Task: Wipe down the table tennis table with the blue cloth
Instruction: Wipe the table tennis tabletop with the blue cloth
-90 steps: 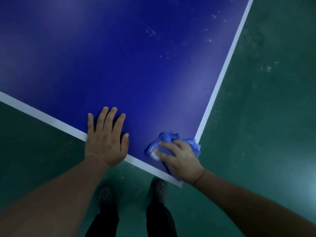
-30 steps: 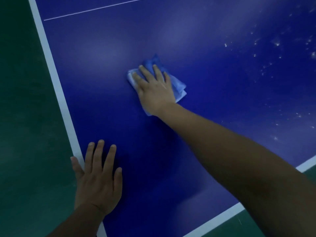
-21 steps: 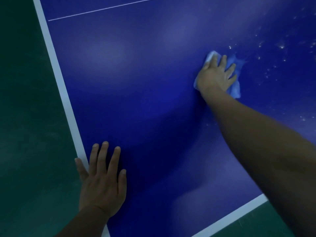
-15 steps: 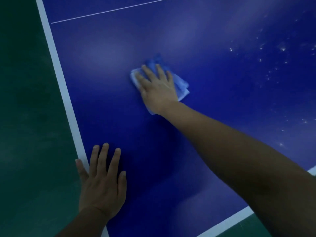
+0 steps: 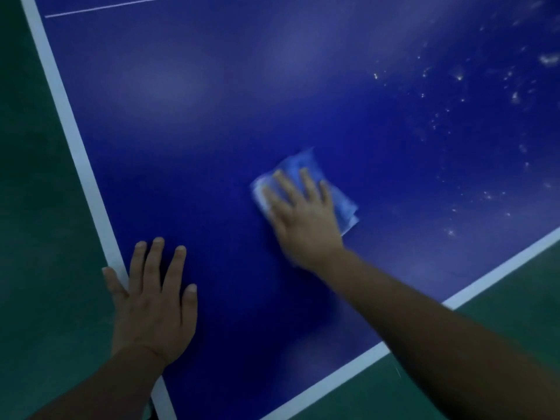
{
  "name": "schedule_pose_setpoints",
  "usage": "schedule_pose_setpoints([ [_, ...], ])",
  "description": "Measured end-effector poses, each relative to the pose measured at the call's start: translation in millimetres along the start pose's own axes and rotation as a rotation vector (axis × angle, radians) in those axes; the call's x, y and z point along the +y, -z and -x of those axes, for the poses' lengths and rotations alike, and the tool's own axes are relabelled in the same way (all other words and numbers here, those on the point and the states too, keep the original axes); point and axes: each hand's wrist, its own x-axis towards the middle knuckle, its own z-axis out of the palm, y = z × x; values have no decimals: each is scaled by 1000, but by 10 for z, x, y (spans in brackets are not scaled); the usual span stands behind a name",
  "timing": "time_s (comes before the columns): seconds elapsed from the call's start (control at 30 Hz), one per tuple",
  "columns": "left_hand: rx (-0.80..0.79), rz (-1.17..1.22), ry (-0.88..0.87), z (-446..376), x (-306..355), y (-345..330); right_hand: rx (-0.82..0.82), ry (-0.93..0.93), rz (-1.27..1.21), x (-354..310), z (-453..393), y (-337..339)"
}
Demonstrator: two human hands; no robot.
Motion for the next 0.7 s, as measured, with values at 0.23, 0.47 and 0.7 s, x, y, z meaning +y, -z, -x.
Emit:
schedule_pose_setpoints([
  [0.23,46,2,-12,3,-22,-47,13,-837,-1,1689,708,239],
  [0.47,30,-12,-11,12,-9,-13,59,-431,-38,259,533,-27],
  [0.7,8,-15,-9,16,0,13,13,-524,-41,921,1184,43],
])
